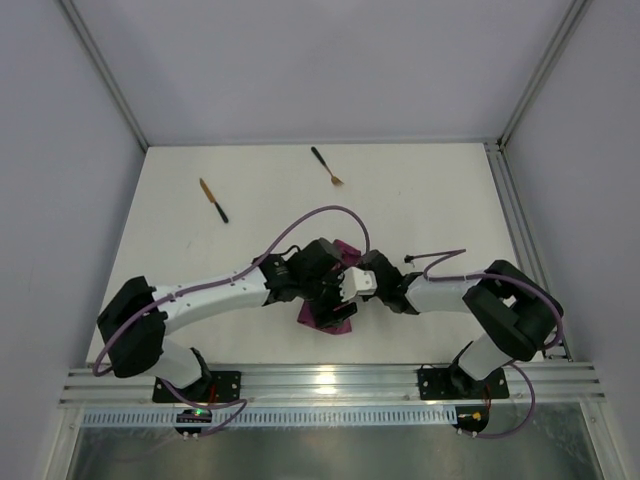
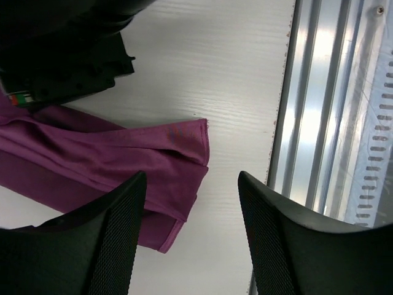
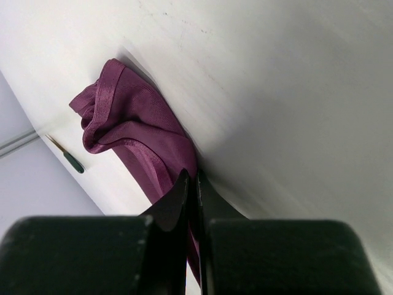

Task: Fold the napkin into a case and place the utensils inside
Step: Move the right arm to the center of the board with the 2/3-rectangle-folded napkin.

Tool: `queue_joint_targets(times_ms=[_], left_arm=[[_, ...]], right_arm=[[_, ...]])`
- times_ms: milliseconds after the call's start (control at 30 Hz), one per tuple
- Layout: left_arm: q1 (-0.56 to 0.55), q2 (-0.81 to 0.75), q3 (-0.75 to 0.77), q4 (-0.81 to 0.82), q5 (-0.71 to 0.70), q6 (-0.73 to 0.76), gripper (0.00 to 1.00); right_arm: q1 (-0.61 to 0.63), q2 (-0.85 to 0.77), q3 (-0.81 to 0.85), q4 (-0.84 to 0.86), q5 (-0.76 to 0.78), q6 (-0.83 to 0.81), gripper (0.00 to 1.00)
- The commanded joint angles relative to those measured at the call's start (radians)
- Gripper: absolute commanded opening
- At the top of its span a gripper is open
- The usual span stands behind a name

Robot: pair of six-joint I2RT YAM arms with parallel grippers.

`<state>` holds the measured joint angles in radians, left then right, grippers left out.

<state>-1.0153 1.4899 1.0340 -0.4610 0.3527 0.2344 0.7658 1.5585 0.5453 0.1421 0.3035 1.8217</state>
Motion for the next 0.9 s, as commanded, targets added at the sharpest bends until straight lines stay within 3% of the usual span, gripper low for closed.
queue_joint_targets(times_ms=[0,67,167,233,333,467,867], left_arm=[[-0.031,-0.065,-0.026,0.010,0.083,0.063,0.62],[-0.061,-0.095,-0.072,-0.039,0.086,0.195,0.66],[-0.063,-0.189,-0.207,0.040,-0.067,0.325,0.72],[-0.043,-0.238,-0.241,0.091,-0.153,0.309,0.72],[0.047,-0.275,-0.239,0.067,-0.107,0.220,0.75],[0.153,-0.322,-0.273,0.047,-0.096,0.163,0.96],[0.158,-0.106,-0.190,-0.074,0.062,0.125,0.88]], right_arm=[[0.007,0.044,0.015,-0.223,0.006,0.048,0.04],[0.006,0.054,0.024,-0.237,0.002,0.068,0.04],[0.012,0.063,0.037,-0.268,-0.009,0.097,0.04],[0.042,0.058,0.044,-0.286,0.005,0.123,0.04],[0.111,0.045,0.045,-0.326,0.061,0.209,0.04],[0.151,0.067,0.067,-0.337,0.091,0.263,0.04],[0.196,0.120,0.088,-0.365,0.137,0.350,0.04]])
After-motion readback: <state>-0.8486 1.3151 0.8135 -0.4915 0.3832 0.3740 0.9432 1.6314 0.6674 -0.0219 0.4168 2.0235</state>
